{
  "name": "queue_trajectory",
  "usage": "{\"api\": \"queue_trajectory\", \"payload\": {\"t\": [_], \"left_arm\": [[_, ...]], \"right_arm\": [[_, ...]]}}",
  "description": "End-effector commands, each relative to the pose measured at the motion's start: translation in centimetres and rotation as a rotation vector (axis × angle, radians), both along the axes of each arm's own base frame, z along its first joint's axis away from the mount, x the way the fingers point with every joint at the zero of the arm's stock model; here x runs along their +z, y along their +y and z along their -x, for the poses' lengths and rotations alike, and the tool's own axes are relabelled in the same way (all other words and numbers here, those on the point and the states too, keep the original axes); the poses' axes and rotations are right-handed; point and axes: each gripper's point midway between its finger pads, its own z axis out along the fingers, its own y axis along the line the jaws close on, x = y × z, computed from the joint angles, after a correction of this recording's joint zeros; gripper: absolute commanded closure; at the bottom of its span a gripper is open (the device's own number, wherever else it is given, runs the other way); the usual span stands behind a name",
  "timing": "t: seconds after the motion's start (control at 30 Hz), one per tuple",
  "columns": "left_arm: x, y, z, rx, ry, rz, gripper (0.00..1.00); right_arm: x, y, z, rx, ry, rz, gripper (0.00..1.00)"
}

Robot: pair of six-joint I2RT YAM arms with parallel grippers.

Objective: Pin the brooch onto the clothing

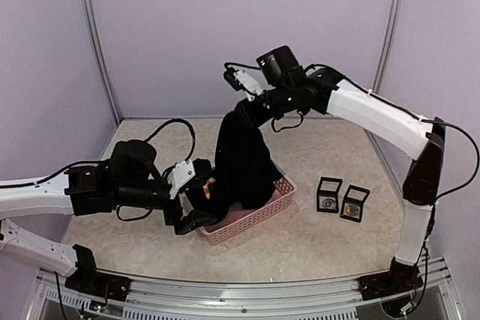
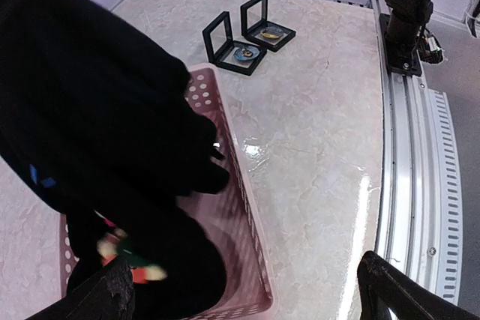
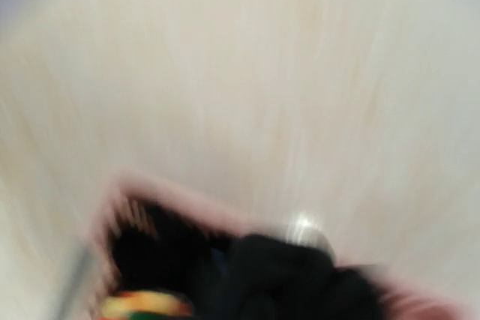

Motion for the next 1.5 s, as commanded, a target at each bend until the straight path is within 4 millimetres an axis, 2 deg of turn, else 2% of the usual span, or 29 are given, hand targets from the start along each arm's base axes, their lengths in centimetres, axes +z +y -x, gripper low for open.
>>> {"api": "queue_trajectory", "payload": {"t": [0.0, 0.03, 0.1, 0.2, 0.3, 0.37, 0.4, 0.47, 0.5, 0.57, 0.6, 0.63, 0.67, 0.77, 0.8, 0.83, 0.9, 0.97, 1.07, 1.17, 1.23, 1.37, 1.47], "left_arm": [[2.0, -1.3, 0.9, -0.105, -0.08, 0.012, 0.01], [1.9, -1.7, 0.8, -0.108, -0.084, 0.003, 0.01], [1.9, -2.6, 0.4, -0.113, -0.101, -0.011, 0.01], [0.7, -4.3, -0.5, -0.11, -0.102, -0.054, 0.01], [-2.2, -6.1, -1.8, -0.089, -0.066, -0.156, 0.01], [-4.0, -7.2, -2.8, -0.067, -0.036, -0.21, 0.02], [-5.8, -7.8, -3.2, -0.065, -0.008, -0.252, 0.03], [-6.8, -9.4, -3.7, -0.063, 0.032, -0.281, 0.05], [-8.3, -10.1, -3.7, -0.069, 0.069, -0.315, 0.06], [-9.6, -11.0, -4.2, -0.058, 0.106, -0.353, 0.1], [-10.2, -11.2, -4.7, -0.035, 0.108, -0.375, 0.14], [-11.7, -11.3, -5.3, -0.013, 0.119, -0.41, 0.21], [-12.6, -11.2, -5.8, 0.013, 0.123, -0.441, 0.31], [-14.2, -10.7, -6.6, 0.075, 0.151, -0.497, 0.79], [-14.5, -10.4, -6.9, 0.096, 0.162, -0.503, 0.92], [-14.6, -10.0, -7.3, 0.121, 0.17, -0.501, 1.0], [-13.9, -8.4, -9.2, 0.205, 0.181, -0.481, 1.0], [-12.9, -5.5, -12.6, 0.351, 0.192, -0.453, 1.0], [-11.4, 1.3, -19.3, 0.627, 0.212, -0.403, 1.0], [-10.3, 8.0, -24.5, 0.841, 0.258, -0.341, 1.0], [-10.0, 12.1, -27.1, 0.95, 0.267, -0.311, 1.0], [-10.4, 18.6, -31.0, 1.086, 0.317, -0.267, 1.0], [-11.3, 21.9, -33.0, 1.156, 0.347, -0.247, 1.0]], "right_arm": [[25.8, -7.1, 2.9, -0.095, -0.466, -0.402, 1.0], [28.7, -8.6, 3.6, -0.122, -0.529, -0.463, 1.0], [32.9, -11.9, 4.7, -0.2, -0.643, -0.549, 1.0], [36.4, -17.0, 5.0, -0.385, -0.788, -0.595, 1.0], [37.6, -21.2, 4.7, -0.562, -0.9, -0.566, 1.0], [38.4, -23.3, 4.9, -0.633, -0.958, -0.545, 1.0], [38.7, -24.0, 4.9, -0.658, -0.979, -0.533, 1.0], [39.1, -24.8, 4.8, -0.688, -1.009, -0.504, 1.0], [39.3, -25.2, 4.7, -0.702, -1.019, -0.491, 1.0], [39.7, -25.4, 4.6, -0.711, -1.032, -0.469, 1.0], [39.8, -25.4, 4.6, -0.712, -1.033, -0.463, 1.0], [40.0, -25.4, 4.6, -0.71, -1.032, -0.461, 1.0], [40.1, -25.4, 4.7, -0.705, -1.031, -0.465, 1.0], [40.3, -25.2, 5.0, -0.683, -1.024, -0.481, 1.0], [40.4, -25.1, 5.0, -0.678, -1.022, -0.484, 1.0], [40.5, -25.1, 5.1, -0.674, -1.021, -0.486, 1.0], [40.6, -25.0, 5.1, -0.67, -1.02, -0.492, 1.0], [40.9, -24.8, 5.2, -0.657, -1.024, -0.503, 1.0], [41.4, -24.0, 5.2, -0.622, -1.029, -0.52, 1.0], [41.5, -22.1, 4.8, -0.553, -1.016, -0.538, 1.0], [41.1, -20.0, 4.6, -0.464, -1.002, -0.551, 1.0], [39.5, -14.1, 5.1, -0.192, -0.937, -0.577, 1.0], [37.5, -9.5, 6.2, 0.045, -0.849, -0.611, 1.0]]}}
